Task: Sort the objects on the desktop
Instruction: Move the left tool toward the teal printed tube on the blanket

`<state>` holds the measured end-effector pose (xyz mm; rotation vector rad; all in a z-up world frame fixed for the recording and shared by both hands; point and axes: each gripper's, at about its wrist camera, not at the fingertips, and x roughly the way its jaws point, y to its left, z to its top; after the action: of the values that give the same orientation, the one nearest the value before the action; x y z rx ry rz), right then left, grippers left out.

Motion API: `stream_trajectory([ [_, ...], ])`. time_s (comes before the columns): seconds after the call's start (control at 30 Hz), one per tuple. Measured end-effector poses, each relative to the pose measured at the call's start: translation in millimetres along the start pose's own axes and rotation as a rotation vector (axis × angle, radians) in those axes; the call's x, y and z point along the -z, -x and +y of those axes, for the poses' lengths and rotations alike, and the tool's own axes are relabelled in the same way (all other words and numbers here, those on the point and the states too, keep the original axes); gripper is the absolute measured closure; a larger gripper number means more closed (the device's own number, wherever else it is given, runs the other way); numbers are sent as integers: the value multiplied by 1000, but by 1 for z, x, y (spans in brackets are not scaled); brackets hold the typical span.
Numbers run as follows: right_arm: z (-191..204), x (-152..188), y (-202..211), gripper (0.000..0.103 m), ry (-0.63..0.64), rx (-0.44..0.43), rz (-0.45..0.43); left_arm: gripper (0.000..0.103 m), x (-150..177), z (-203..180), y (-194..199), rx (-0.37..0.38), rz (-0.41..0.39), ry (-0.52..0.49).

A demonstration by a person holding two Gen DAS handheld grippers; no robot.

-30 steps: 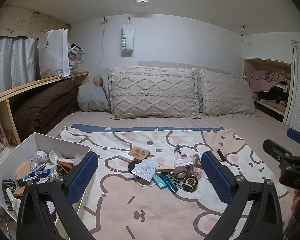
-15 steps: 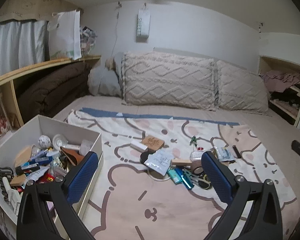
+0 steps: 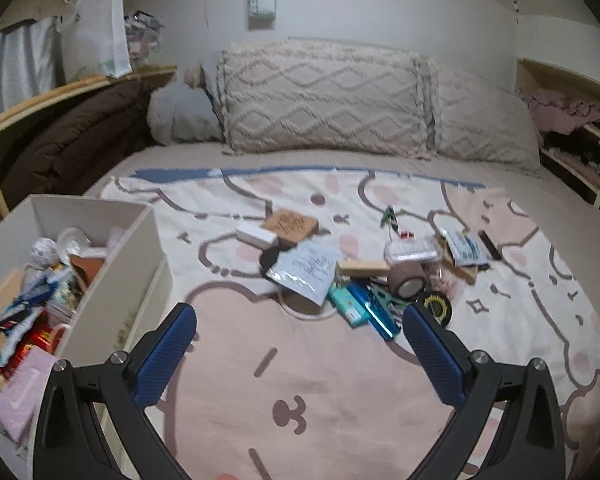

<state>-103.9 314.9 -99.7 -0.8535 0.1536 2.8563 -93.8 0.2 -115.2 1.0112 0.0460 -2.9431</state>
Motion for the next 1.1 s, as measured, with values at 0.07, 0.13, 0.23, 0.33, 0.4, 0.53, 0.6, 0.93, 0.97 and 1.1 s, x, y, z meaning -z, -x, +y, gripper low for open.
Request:
stream_trajectory([
  [0.07,-1,4,-8,0,-8,4,21,0,3,-2,-8,5,15,0],
  [0.13,-3,6,-16,0,-15,4,36,0,6,-3,-14,12,28,1],
  [0.23,-3,10,-28,0,-24,4,63,0,11,-6,-22,24,45,-1],
  [0.33,0,17,-40,0,-25,2,91,0,17,-11,-32,31,70,-11],
  [0.4,3,22,-48,0,-23,-3,111,0,19,-15,-36,35,83,-19],
  [0.53,14,31,-64,0,-8,-20,152,0,26,-24,-46,40,104,-46],
  [0.6,21,36,-71,0,4,-33,171,0,29,-28,-49,41,112,-56],
  [0.93,63,59,-102,0,101,-85,255,0,36,-33,-62,50,154,-73],
  [0.97,67,61,-104,0,109,-93,264,0,35,-31,-62,55,155,-67],
  [1.1,84,67,-111,0,137,-138,295,0,32,-22,-60,73,154,-20],
])
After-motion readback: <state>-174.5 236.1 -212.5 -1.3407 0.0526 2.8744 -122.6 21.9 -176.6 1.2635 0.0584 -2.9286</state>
